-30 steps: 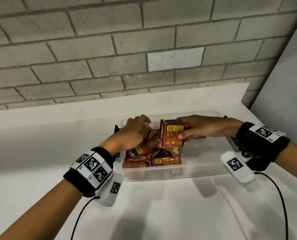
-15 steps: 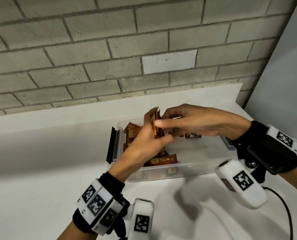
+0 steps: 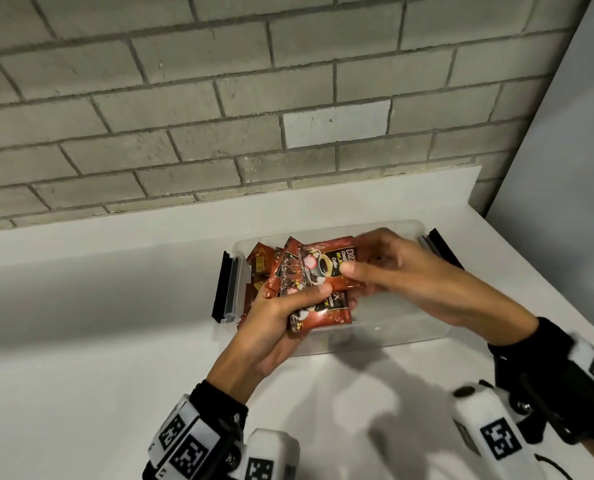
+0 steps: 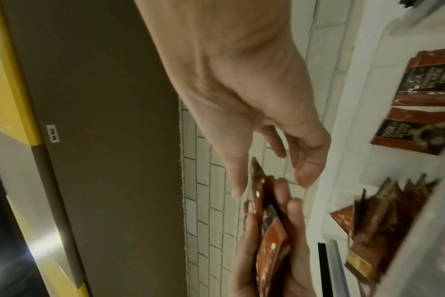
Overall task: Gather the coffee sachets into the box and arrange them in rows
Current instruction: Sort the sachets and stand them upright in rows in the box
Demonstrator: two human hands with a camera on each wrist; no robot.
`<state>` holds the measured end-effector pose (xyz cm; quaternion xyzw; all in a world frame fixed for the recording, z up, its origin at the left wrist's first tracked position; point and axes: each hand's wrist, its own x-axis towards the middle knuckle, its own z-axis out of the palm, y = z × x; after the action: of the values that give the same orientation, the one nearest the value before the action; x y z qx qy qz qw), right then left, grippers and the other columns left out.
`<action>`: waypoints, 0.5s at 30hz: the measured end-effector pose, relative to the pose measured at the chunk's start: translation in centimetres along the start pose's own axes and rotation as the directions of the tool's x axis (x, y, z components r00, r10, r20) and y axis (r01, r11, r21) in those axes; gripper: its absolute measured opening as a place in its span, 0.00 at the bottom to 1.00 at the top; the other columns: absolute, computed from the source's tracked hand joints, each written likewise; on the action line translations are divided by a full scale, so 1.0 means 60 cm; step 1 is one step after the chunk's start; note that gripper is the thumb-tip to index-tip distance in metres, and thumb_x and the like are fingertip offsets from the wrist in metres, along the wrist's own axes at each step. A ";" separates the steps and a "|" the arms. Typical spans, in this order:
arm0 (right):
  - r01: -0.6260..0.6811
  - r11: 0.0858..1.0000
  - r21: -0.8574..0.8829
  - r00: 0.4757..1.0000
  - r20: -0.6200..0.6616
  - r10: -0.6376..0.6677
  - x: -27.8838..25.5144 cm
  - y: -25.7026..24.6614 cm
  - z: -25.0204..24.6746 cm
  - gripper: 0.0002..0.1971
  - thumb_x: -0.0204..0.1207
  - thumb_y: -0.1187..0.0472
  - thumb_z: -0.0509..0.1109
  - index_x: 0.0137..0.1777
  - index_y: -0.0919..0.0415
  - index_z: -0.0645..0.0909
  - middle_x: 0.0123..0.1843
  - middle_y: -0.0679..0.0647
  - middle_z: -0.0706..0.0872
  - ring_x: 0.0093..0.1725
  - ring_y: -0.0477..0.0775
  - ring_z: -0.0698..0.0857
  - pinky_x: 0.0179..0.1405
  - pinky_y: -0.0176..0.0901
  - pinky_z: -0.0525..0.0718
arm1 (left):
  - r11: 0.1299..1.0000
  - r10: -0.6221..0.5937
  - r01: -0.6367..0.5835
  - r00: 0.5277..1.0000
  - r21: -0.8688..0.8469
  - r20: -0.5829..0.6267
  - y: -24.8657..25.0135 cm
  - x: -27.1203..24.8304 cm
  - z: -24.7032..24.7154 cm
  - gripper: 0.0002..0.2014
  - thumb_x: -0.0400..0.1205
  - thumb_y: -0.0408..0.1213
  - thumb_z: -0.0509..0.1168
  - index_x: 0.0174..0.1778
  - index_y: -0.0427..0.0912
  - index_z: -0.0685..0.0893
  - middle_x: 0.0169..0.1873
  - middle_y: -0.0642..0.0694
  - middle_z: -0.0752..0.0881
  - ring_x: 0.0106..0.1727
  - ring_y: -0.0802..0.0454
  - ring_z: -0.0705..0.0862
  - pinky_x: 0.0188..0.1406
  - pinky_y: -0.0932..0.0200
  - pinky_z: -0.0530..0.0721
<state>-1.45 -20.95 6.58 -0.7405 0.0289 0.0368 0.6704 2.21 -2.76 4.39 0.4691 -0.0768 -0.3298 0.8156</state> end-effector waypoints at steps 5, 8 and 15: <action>-0.019 0.990 0.139 0.997 -0.076 0.030 -0.007 0.021 0.011 0.15 0.71 0.67 0.73 0.56 0.62 0.76 0.45 0.58 0.91 0.43 0.56 0.90 0.46 0.48 0.90 | 0.996 -0.042 0.036 0.997 -0.085 -0.065 -0.025 -0.004 0.008 0.24 0.70 0.22 0.68 0.65 0.32 0.80 0.56 0.32 0.87 0.54 0.36 0.88 0.41 0.44 0.89; -0.025 0.989 0.147 0.988 -0.148 0.047 -0.009 0.027 0.004 0.17 0.72 0.69 0.73 0.59 0.64 0.75 0.43 0.58 0.91 0.39 0.61 0.90 0.44 0.55 0.90 | 0.986 -0.076 0.073 0.997 -0.148 -0.015 -0.036 -0.008 0.002 0.24 0.75 0.28 0.70 0.68 0.36 0.77 0.61 0.30 0.84 0.59 0.30 0.85 0.49 0.24 0.82; 0.013 0.985 0.170 0.976 -0.216 0.024 -0.027 0.034 -0.024 0.21 0.71 0.71 0.73 0.64 0.61 0.78 0.54 0.64 0.87 0.45 0.58 0.90 0.42 0.45 0.90 | 0.959 -0.084 0.050 0.990 -0.278 -0.112 -0.047 -0.003 -0.006 0.26 0.71 0.23 0.67 0.68 0.33 0.75 0.56 0.31 0.87 0.54 0.35 0.88 0.36 0.42 0.89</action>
<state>-3.26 -22.62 4.85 -0.6800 0.1071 -0.0448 0.7239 0.90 -3.38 1.91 0.3734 0.0360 -0.3352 0.8642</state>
